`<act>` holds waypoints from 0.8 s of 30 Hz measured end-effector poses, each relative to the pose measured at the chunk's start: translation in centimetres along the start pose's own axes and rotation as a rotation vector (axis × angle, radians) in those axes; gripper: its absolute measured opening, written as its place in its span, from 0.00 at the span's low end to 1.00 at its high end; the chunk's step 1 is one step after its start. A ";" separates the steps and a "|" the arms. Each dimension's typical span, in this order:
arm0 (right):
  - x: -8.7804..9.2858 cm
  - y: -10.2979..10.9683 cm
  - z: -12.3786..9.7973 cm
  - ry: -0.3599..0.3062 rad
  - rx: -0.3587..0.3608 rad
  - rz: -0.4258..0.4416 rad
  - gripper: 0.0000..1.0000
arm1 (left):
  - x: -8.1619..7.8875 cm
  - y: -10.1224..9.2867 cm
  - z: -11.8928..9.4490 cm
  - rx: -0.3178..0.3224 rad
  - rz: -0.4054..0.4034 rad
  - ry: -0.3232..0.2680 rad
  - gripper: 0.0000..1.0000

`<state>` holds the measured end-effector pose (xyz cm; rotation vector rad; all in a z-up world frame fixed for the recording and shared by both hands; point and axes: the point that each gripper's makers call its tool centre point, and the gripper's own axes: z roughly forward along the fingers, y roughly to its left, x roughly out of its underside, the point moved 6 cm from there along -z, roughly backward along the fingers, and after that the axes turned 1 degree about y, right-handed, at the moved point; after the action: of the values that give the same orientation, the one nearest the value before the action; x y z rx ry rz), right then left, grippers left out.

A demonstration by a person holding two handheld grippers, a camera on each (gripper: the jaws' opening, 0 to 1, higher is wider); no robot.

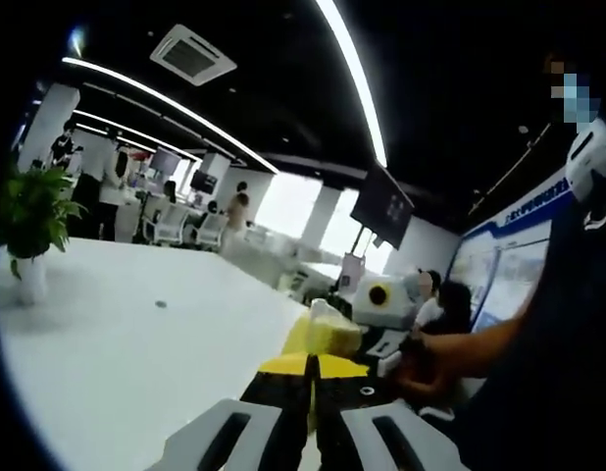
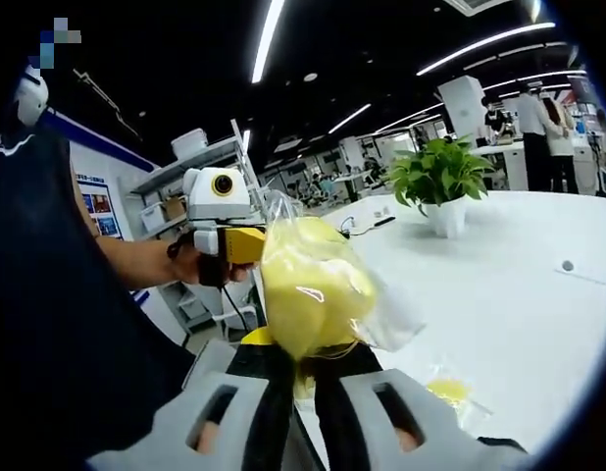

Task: Compare the silicone blocks by pressing each to a similar depth, holding the contact briefly, and releasing to observe deformation and rebound differences across the visible hardness samples.

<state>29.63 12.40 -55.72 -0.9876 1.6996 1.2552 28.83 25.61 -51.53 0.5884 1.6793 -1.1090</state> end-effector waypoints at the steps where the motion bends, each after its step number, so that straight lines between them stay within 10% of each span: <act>1: 0.0 0.0 0.0 -0.001 0.000 -0.001 0.02 | 0.0 0.0 0.0 0.000 -0.007 0.000 0.00; 24: 0.0 -0.2 0.1 -0.009 0.004 0.021 0.01 | 0.0 -0.1 0.2 -0.012 -0.003 -0.014 0.00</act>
<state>29.86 12.45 -55.78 -0.9622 1.7088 1.2678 28.86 25.38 -51.56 0.5693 1.6745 -1.1021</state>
